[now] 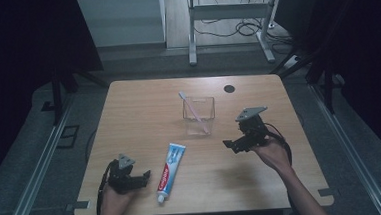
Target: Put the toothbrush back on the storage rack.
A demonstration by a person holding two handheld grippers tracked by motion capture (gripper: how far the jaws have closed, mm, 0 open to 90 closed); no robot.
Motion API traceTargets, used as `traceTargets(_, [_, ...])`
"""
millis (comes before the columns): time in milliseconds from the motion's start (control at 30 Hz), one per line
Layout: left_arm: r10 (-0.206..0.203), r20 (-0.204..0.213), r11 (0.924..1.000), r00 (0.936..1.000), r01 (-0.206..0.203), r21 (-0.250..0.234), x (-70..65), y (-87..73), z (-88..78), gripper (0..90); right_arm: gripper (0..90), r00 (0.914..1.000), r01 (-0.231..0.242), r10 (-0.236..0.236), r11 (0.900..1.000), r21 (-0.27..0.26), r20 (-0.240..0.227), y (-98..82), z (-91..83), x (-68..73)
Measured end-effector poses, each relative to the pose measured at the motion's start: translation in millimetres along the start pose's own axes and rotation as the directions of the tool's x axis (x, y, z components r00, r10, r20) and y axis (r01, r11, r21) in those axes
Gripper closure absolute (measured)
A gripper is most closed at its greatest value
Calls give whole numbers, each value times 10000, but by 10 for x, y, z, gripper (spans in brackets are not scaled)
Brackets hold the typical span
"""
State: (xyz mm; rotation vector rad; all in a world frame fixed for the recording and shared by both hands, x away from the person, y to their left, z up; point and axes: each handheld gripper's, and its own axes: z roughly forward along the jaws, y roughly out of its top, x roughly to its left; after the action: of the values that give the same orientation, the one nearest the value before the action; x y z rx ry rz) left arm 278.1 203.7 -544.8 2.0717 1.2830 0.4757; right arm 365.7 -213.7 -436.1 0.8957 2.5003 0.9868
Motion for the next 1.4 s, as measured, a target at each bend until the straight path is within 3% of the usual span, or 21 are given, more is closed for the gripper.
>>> traceTargets(600, [33, -5, 10000, 10000, -33, 18, 2, 0, -1, 131, 14, 9988, -126, 125, 9999, 19, 480, -382, -85, 14])
traceTargets(1033, [6, 0, 10000, 10000, -6, -8, 0, 0, 1, 131, 19, 9975, -498, 500, 9987, -51, 497, -694, -112, 77])
traceTargets(1400, [26, 0, 10000, 10000, -26, -6, 1, 0, 1, 131, 23, 9955, -874, 879, 9961, -146, 354, -968, -17, 151])
